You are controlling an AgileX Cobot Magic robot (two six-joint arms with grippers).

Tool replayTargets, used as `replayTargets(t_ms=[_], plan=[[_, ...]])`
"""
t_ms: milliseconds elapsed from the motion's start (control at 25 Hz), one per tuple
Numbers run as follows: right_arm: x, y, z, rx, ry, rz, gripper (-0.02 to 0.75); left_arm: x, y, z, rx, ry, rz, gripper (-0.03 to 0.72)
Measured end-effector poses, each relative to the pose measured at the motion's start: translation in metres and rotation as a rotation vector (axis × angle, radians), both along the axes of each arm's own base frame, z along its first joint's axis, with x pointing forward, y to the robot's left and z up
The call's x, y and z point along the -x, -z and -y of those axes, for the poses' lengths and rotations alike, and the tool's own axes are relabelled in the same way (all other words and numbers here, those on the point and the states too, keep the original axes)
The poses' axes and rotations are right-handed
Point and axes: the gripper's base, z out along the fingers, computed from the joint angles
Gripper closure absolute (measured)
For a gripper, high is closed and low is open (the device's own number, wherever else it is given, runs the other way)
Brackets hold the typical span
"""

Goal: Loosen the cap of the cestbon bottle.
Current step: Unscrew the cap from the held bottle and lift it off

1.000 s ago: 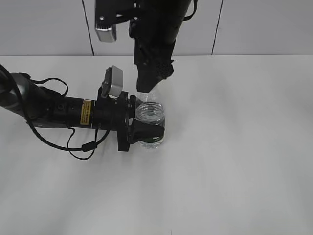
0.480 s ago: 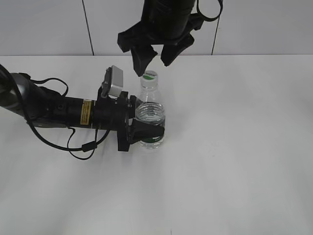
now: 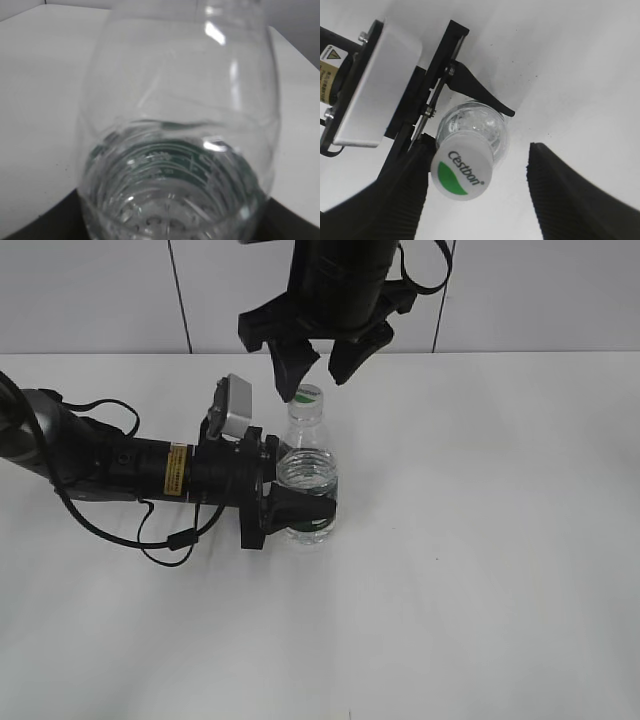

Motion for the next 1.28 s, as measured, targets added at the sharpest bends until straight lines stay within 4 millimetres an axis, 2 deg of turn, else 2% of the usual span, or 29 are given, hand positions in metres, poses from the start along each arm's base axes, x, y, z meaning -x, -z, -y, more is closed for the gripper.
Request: replayTargets(t_ms=[280,480,560,680,720,920,1080,1280], plan=[[-0.003,0.011,-0.002,0.013,0.001,-0.022,0.265,0.000,0.000,0.000,0.000,0.000,0.000,0.280],[-0.002,0.011,-0.003,0.010,0.001,-0.026,0.271,0.000,0.000,0.000,0.000,0.000,0.000,0.280],[-0.002,0.011,-0.003,0.010,0.001,-0.026,0.305,0.000,0.000,0.000,0.000,0.000,0.000,0.280],[-0.002,0.011,-0.004,0.000,0.002,-0.035,0.427,0.000,0.000,0.000,0.000,-0.002,0.000,0.280],[-0.001,0.011,-0.004,-0.001,0.001,-0.036,0.444,0.000,0.000,0.000,0.000,-0.002,0.000,0.280],[-0.001,0.011,-0.004,0.013,-0.080,-0.015,0.444,0.000,0.000,0.000,0.000,-0.002,-0.001,0.280],[-0.001,0.011,-0.004,0.060,-0.345,0.056,0.444,0.000,0.000,0.000,0.000,-0.002,-0.001,0.280],[-0.002,0.009,-0.005,0.181,-0.998,0.245,0.444,0.000,0.000,0.000,0.000,-0.005,-0.002,0.280]])
